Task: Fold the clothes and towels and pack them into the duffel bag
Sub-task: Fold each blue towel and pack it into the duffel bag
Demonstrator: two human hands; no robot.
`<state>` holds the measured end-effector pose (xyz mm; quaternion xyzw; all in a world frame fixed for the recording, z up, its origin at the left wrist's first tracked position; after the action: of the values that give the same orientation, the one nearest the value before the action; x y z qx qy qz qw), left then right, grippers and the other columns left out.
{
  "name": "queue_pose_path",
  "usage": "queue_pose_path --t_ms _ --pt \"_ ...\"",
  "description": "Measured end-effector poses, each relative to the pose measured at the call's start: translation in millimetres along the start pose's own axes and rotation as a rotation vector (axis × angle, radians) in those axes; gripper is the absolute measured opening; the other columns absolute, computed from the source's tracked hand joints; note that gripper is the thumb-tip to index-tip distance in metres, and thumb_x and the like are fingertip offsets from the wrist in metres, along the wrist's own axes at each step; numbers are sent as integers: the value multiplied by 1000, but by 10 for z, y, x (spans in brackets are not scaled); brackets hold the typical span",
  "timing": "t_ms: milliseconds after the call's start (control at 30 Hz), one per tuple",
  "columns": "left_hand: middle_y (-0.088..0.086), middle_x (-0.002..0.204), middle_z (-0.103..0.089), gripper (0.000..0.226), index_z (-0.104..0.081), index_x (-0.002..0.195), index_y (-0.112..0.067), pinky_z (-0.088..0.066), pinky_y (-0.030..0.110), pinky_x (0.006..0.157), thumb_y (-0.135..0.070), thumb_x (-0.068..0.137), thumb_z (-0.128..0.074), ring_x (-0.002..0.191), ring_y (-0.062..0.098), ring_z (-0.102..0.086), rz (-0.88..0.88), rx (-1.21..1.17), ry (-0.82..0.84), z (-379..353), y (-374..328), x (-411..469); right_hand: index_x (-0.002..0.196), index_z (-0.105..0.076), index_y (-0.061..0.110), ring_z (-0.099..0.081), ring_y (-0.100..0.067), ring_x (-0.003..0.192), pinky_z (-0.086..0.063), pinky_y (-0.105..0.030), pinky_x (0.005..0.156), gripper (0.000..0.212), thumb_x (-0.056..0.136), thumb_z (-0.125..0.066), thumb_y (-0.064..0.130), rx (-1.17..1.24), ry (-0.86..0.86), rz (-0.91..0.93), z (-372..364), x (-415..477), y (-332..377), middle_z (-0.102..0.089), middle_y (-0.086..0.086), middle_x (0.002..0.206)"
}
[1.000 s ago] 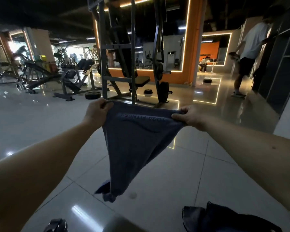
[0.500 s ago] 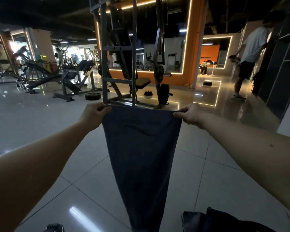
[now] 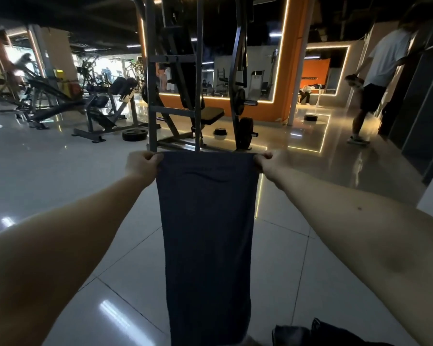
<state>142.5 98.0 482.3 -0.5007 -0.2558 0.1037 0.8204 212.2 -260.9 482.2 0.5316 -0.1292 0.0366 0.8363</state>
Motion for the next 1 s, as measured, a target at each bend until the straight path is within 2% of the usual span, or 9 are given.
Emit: queue_pose_path --t_ms 67,167,267,367,433,600,767,900,1000 --pt "1 85 -67 17 -69 93 -17 -57 37 79 -28 99 -59 85 21 -67 -70 5 -36 54 -187 5 83 -68 30 -69 -19 94 -58 -42 91 13 95 -66 28 53 -41 48 80 19 121 -72 1 97" --pt "-1 87 -65 19 -71 99 -14 -44 21 64 -28 100 -57 78 11 -60 -174 46 -78 161 -463 -74 81 -65 34 -69 -19 97 -58 -41 92 14 94 -68 29 141 -100 66 215 -47 260 -72 2 102" --pt "1 84 -65 19 -70 92 -15 -42 21 61 -29 100 -58 76 14 -58 -217 53 -82 252 -545 -220 88 -66 29 -69 -18 98 -58 -35 91 7 93 -69 28 177 -81 52 290 -222 306 -71 0 106" --pt "0 75 -58 23 -67 88 -14 -36 21 55 -29 101 -56 64 10 -51 -226 156 -25 259 -453 -480 90 -67 20 -70 -18 92 -59 -24 78 6 95 -68 22 193 -14 42 300 -477 236 -70 -5 101" --pt "5 72 -61 27 -67 85 -9 -37 25 54 -29 100 -56 60 12 -51 -199 178 43 250 -280 -666 89 -67 17 -68 -20 89 -58 -23 73 8 95 -67 20 169 45 21 284 -624 81 -69 -8 99" --pt "15 64 -68 31 -68 82 -5 -47 28 57 -29 99 -60 55 19 -61 -80 312 412 181 371 -1144 104 -71 3 -68 -26 73 -51 -32 62 27 91 -72 27 -53 301 -103 145 -948 -656 -71 -16 88" --pt "19 68 -70 29 -70 88 -2 -48 28 59 -30 97 -63 57 20 -62 75 424 759 -26 1129 -1645 108 -69 4 -64 -21 77 -52 -31 69 20 96 -65 20 -231 693 -287 -44 -1584 -1395 -69 -15 94" --pt "17 69 -71 24 -68 92 2 -51 29 57 -21 95 -66 63 26 -68 232 399 1016 -225 1730 -2134 109 -69 6 -68 -14 73 -52 -27 66 18 95 -65 16 -375 898 -324 -227 -2044 -1806 -74 -10 88" --pt "18 75 -72 22 -67 92 0 -54 35 62 -21 94 -68 73 35 -71 365 405 1217 -377 2055 -2522 102 -72 9 -65 -13 69 -51 -26 66 12 95 -67 16 -460 1045 -368 -323 -2341 -2051 -73 -9 84"
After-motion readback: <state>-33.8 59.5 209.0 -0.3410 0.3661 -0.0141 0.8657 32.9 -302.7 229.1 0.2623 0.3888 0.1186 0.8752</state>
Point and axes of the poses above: each hand's wrist, its own x-axis towards the middle knuckle, its own z-axis out of the back of the hand, y = z × x, the point moved 7 cm from there along x, towards the middle knuckle
